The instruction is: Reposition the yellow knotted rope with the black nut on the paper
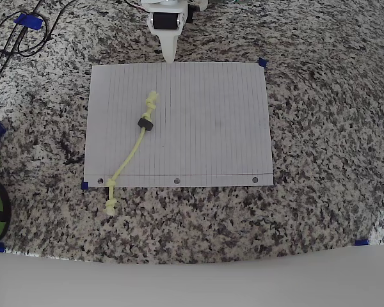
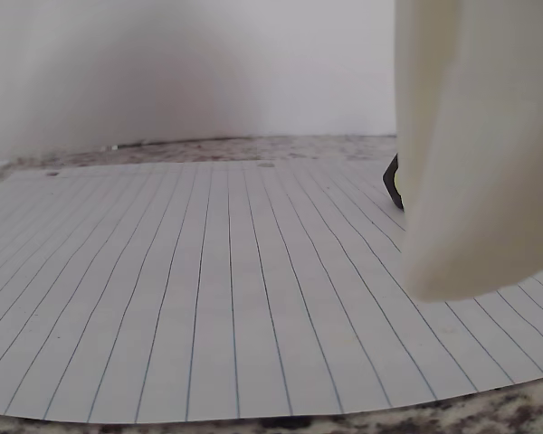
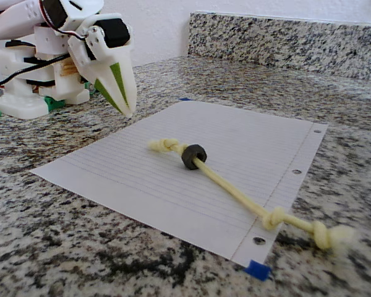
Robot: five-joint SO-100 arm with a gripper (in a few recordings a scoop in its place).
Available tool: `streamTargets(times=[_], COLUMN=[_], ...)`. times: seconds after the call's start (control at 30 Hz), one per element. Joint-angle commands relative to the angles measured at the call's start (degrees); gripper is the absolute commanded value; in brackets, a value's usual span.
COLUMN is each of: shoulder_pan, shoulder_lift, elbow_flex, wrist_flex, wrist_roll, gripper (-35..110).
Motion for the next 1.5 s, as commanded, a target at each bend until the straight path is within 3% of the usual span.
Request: streamTargets(times=[0.0, 0.57, 0.83, 0.93, 1.23, 1.37, 1.47], shoulder_pan=[0.0, 1.23, 1.58, 1.23, 2.9, 4.66, 7.12], shoulder_lift=[0.18, -0.62, -13.18, -20.04, -36.39, -42.45, -47.55], elbow_flex=[0.0, -0.44, -13.62, -18.28, -22.24, -23.82, -26.46], wrist_flex=[0.09, -2.64, -7.03, -9.49, -15.73, -15.91, -15.91], wrist_roll=[0.26, 0.7, 1.67, 8.53, 44.74, 69.43, 71.02], gripper=[5, 4, 4, 4, 4, 4, 5])
